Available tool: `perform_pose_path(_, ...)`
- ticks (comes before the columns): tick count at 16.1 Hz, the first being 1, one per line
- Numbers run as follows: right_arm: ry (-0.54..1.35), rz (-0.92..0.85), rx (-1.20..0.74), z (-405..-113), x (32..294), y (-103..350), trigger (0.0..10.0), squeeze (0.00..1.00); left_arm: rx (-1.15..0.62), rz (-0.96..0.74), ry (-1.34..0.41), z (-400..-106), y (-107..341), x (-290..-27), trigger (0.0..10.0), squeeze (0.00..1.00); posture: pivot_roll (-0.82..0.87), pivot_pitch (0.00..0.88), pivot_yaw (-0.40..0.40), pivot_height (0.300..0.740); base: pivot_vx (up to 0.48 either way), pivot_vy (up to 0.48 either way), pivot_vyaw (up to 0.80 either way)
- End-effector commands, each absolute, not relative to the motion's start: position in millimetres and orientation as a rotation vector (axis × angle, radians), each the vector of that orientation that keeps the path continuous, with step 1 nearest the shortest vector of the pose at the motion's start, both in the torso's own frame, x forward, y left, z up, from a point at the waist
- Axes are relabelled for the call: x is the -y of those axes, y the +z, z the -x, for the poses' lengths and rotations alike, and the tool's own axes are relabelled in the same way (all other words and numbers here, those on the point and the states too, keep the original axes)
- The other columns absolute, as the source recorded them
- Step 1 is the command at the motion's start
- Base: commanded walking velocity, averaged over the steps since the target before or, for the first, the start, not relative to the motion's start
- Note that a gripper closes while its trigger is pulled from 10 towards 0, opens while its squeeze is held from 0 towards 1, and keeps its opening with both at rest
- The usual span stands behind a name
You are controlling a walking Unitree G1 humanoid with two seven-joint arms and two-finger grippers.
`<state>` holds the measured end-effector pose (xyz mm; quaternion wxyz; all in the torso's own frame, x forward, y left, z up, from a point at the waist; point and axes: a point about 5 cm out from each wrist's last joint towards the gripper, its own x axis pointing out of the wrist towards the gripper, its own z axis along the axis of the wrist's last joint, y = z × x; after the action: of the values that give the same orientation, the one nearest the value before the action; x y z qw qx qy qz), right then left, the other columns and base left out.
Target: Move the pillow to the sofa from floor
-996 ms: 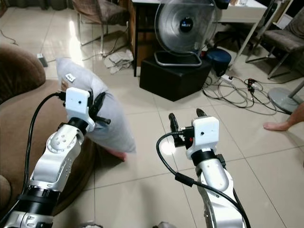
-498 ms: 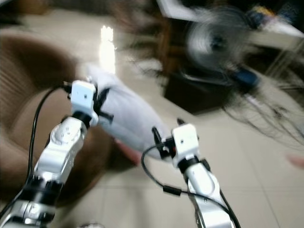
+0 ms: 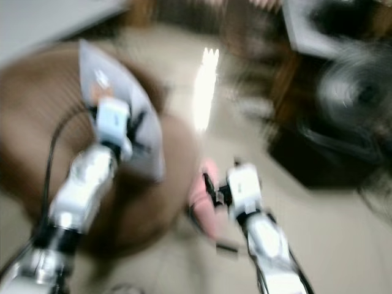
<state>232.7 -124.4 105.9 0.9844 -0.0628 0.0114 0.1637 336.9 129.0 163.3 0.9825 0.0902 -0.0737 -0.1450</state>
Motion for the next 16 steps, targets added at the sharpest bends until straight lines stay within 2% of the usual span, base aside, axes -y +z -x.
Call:
perform_pose_path(1, 0.32, 0.136, -0.014, -233.1, 125.1, 107.0, 10.0, 0.0, 0.18, -0.188, -0.328, -340.6, 169.5, -122.2, 10.0, 0.0, 0.07, 0.0, -0.078, 0.74, 0.349, 0.0, 0.8)
perform_pose_path(4, 0.3, 0.134, -0.03, -233.3, 128.1, 101.3, 10.0, 0.0, 0.141, -0.221, -0.436, -349.8, 157.4, -102.2, 10.0, 0.0, 0.06, 0.0, -0.072, 0.74, 0.34, 0.0, 0.0)
perform_pose_path(9, 0.304, 0.113, -0.032, -226.5, 126.5, 99.3, 10.0, 0.0, 0.147, -0.229, -0.515, -363.1, 161.6, -81.0, 10.0, 0.0, 0.04, 0.0, -0.04, 0.74, 0.331, 0.0, 0.0)
perform_pose_path(13, 0.312, 0.102, -0.042, -221.2, 122.3, 95.6, 10.0, 0.0, 0.127, -0.289, -0.518, -374.9, 165.4, -76.6, 10.0, 0.0, 0.03, 0.0, -0.012, 0.74, 0.31, 0.0, 0.0)
perform_pose_path(16, 0.357, 0.081, -0.055, -215.3, 117.2, 93.0, 10.0, 0.0, 0.079, -0.349, -0.469, -384.8, 162.1, -83.1, 10.0, 0.0, 0.03, 0.005, -0.007, 0.74, 0.0, 0.0, 0.0)
